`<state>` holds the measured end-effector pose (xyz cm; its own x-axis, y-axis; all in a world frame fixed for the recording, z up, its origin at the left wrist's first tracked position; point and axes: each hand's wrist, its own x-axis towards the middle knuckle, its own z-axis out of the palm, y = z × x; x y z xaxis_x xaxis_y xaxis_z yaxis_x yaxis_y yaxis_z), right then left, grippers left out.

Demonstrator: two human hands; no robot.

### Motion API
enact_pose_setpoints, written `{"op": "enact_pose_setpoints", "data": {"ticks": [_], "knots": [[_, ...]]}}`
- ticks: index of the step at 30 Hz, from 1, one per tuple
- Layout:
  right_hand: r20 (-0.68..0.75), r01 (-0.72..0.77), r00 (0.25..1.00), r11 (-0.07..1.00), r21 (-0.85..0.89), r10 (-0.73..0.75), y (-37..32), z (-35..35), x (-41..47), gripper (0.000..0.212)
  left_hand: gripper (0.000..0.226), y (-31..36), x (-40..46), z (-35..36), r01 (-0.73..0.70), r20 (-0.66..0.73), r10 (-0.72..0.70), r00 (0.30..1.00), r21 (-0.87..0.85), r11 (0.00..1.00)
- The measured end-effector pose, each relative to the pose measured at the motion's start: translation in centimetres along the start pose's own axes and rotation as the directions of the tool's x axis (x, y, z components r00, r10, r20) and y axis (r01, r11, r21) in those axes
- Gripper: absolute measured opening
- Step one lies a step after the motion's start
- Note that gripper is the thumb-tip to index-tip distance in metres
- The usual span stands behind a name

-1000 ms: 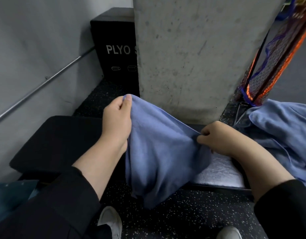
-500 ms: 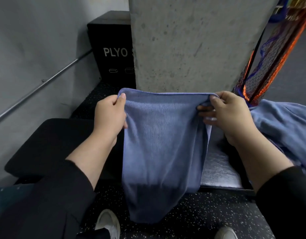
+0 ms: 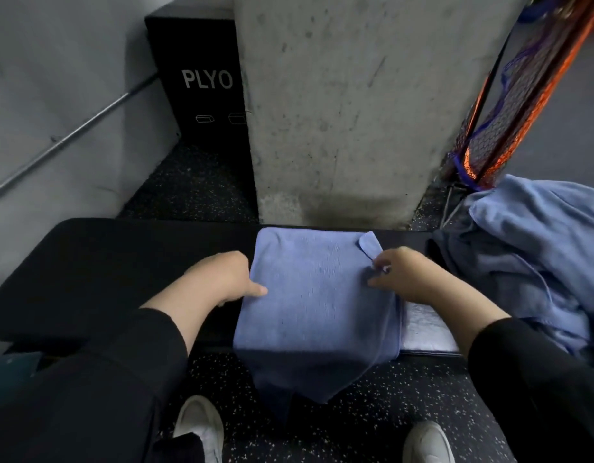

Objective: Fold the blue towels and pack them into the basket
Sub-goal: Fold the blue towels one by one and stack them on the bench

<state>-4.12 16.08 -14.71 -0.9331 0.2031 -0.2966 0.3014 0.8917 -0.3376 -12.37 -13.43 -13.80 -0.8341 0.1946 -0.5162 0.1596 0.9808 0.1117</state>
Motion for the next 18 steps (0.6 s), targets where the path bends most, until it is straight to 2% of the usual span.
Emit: {"op": "enact_pose_setpoints", "data": {"ticks": [2, 3, 6, 8, 10, 12, 15, 18], "knots": [[0.069, 0.035, 0.997, 0.994, -0.101, -0.028, 0.5, 0.7, -0.2, 0.030, 0.044, 0.6, -0.6, 1.1, 0.004, -0.007, -0.004, 1.000, 0.083, 0.997], [0.073, 0.026, 0.997, 0.989, -0.146, -0.015, 0.7, 1.2, -0.3, 0.029, 0.044, 0.9, -0.9, 1.6, 0.016, -0.030, -0.012, 0.999, 0.114, 0.993], [-0.057, 0.034, 0.997, 0.987, -0.159, -0.044, 1.4, 2.8, -0.3, 0.019, 0.034, 1.8, -1.1, 2.3, 0.023, -0.074, -0.014, 0.997, 0.110, 0.994], [-0.172, -0.010, 0.985, 0.982, -0.186, -0.023, 1.6, 3.3, -0.7, 0.035, 0.031, 1.9, -0.8, 2.6, -0.008, -0.058, 0.012, 0.998, 0.076, 0.997], [-0.238, -0.126, 0.968, 0.976, -0.176, 0.082, 1.9, 3.1, -0.9, 0.044, 0.031, 1.7, -0.3, 2.9, -0.034, -0.031, 0.036, 0.999, 0.051, 0.998], [-0.161, -0.226, 0.967, 0.958, -0.175, 0.198, 2.3, 3.0, -0.6, 0.040, 0.029, 1.5, 0.1, 3.1, -0.049, -0.028, 0.050, 0.998, 0.027, 0.998], [-0.082, -0.245, 0.967, 0.968, -0.053, 0.240, 2.2, 3.3, 0.3, 0.024, 0.021, 1.1, 0.9, 2.8, -0.031, -0.085, 0.020, 0.996, -0.135, 0.990], [-0.176, -0.203, 0.954, 0.957, 0.208, 0.241, 1.1, 2.6, 1.8, 0.023, 0.019, 0.9, 2.0, 2.0, -0.081, -0.211, -0.012, 0.977, -0.425, 0.902]]}}
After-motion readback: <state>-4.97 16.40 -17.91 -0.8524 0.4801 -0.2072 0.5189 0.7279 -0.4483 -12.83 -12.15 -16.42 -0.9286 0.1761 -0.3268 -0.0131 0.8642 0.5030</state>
